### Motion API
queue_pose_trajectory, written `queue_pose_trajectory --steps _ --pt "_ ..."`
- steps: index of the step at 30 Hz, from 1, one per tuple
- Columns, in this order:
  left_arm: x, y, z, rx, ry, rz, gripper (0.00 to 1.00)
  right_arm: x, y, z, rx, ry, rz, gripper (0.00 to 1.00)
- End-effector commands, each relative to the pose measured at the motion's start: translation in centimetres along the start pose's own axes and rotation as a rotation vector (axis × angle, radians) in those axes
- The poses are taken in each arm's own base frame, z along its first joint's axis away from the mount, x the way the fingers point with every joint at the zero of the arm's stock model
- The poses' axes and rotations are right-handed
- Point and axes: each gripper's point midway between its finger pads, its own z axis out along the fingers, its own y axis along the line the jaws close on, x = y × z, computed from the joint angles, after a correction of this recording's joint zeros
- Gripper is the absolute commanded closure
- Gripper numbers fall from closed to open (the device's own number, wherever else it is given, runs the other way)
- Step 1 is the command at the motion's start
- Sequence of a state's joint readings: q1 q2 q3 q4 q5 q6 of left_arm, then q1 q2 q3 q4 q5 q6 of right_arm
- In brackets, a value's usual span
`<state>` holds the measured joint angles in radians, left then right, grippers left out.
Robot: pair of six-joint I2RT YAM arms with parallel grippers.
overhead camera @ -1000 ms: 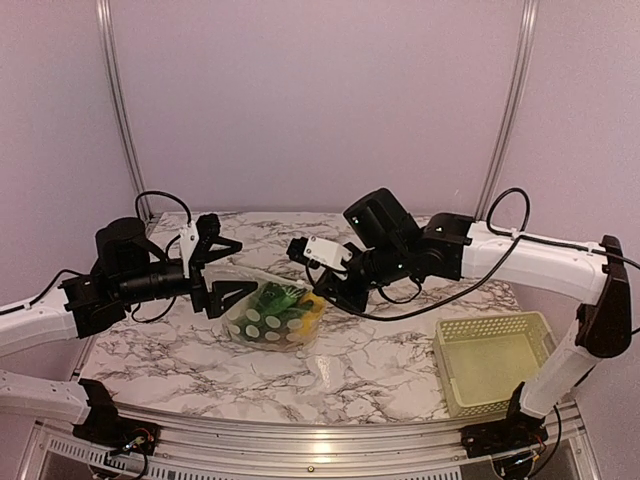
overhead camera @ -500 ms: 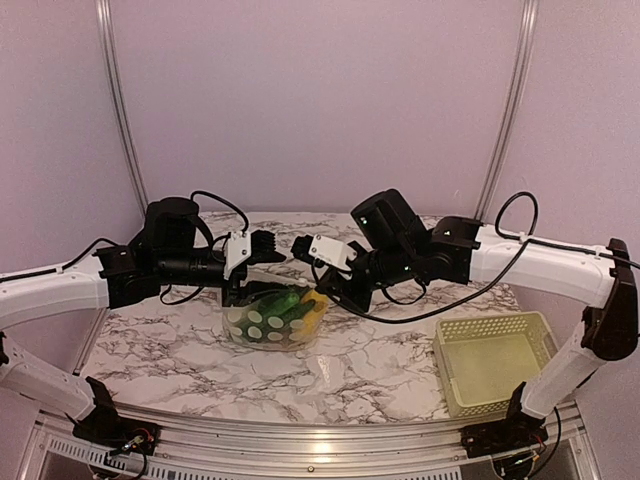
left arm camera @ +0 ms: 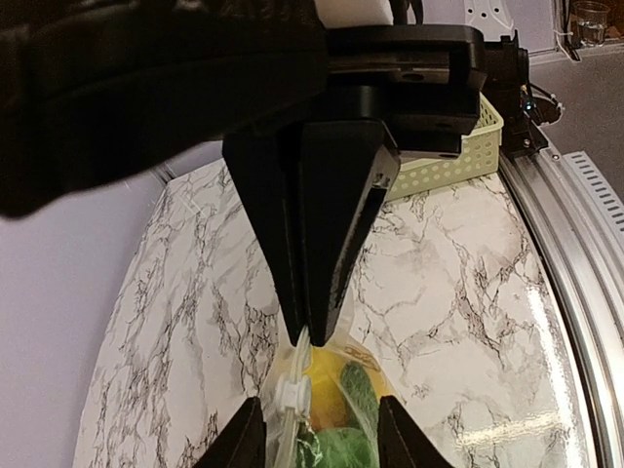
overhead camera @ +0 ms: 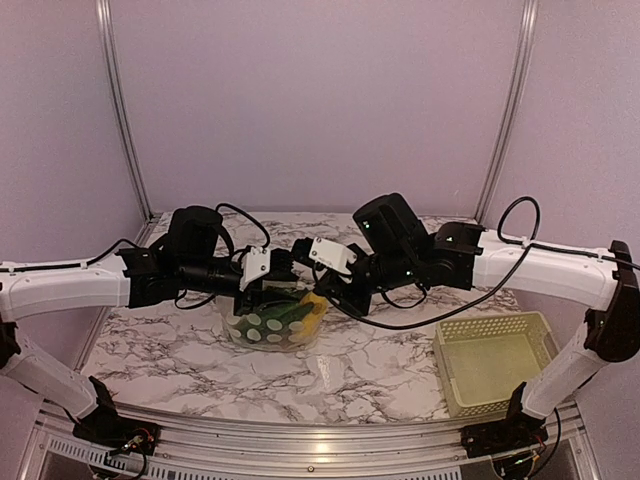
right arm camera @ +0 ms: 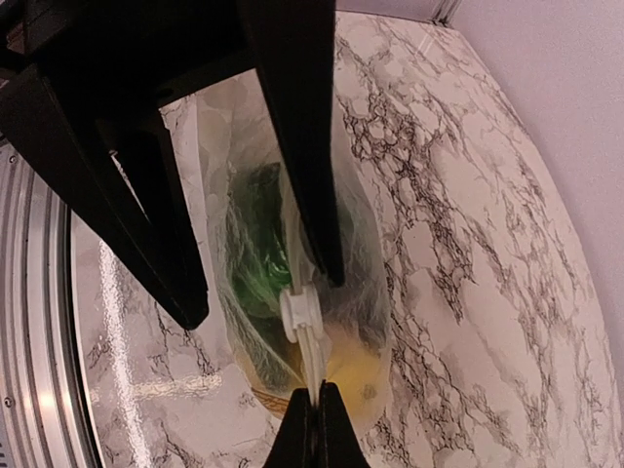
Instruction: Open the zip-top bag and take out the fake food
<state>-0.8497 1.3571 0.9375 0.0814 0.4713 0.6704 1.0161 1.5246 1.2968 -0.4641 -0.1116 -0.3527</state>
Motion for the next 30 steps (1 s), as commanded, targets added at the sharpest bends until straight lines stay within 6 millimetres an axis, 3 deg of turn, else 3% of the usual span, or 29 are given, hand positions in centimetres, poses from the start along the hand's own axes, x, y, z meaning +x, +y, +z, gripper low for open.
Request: queue_pose_trajectory --steps 1,10,15,24,30 --pt "-1.1 0.1 0.8 0.014 -0.030 0.039 0.62 -2.4 0.0 -1.0 0.009 -0.091 -0.018 1.00" --pt "-1.1 0.3 1.1 -0.003 -0.030 0.052 0.72 -2.3 0.2 -0.9 0.001 -0.098 -0.016 1.00" --pt "-0.4 0.6 1.2 -0.020 0.018 0.055 0.83 -2.3 0.2 -1.1 0.004 -0.102 -0.018 1.00" --pt "1.0 1.6 -0.4 -0.094 0.122 0.083 0.98 -1.3 0.3 -1.7 0.025 -0.109 0.002 1.00" --pt "2.5 2.5 -2.3 -0.153 0.183 0.061 0.99 -0.2 -0.1 -2.0 0.054 -0.094 0.024 1.00"
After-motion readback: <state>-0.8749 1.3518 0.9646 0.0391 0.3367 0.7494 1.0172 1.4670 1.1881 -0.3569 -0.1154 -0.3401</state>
